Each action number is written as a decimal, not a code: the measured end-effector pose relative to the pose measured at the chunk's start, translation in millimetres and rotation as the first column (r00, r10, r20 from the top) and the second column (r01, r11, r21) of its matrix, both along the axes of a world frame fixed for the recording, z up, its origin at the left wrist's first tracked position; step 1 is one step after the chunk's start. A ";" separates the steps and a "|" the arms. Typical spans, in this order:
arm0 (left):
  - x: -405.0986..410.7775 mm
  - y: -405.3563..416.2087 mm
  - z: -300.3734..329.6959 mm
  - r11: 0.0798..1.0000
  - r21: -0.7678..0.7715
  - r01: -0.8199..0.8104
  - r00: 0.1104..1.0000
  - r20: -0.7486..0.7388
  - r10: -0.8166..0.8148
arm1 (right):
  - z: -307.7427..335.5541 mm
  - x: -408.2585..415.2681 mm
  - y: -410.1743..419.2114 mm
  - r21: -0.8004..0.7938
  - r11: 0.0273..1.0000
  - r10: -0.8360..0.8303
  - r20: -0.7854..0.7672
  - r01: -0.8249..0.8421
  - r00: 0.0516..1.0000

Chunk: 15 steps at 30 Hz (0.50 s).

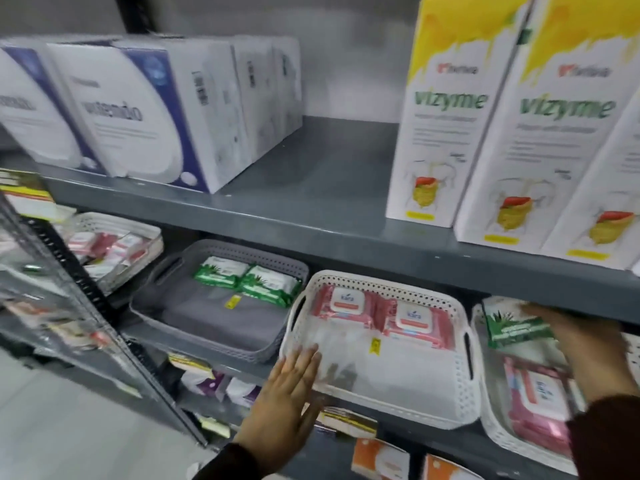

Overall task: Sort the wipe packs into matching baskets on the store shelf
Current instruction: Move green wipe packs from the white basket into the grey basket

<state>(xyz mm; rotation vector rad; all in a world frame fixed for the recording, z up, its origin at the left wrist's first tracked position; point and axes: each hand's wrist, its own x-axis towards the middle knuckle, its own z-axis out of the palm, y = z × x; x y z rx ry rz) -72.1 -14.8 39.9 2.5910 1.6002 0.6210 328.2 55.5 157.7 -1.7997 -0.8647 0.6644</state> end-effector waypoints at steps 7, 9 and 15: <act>-113.0 21.4 -3.4 0.982 -0.029 -0.185 0.982 -0.047 0.184 | 18.3 -179.8 -5.1 0.013 0.941 0.330 -0.262 -0.338 0.907; -138.9 28.3 -5.9 0.983 -0.046 -0.177 0.980 -0.105 0.171 | 5.4 -240.8 10.7 0.030 0.899 0.435 -0.175 -0.437 0.883; -177.9 37.9 -10.4 0.999 -0.002 -0.053 0.989 -0.142 0.052 | -26.9 -384.0 71.7 -0.152 0.752 0.658 0.108 -0.642 0.745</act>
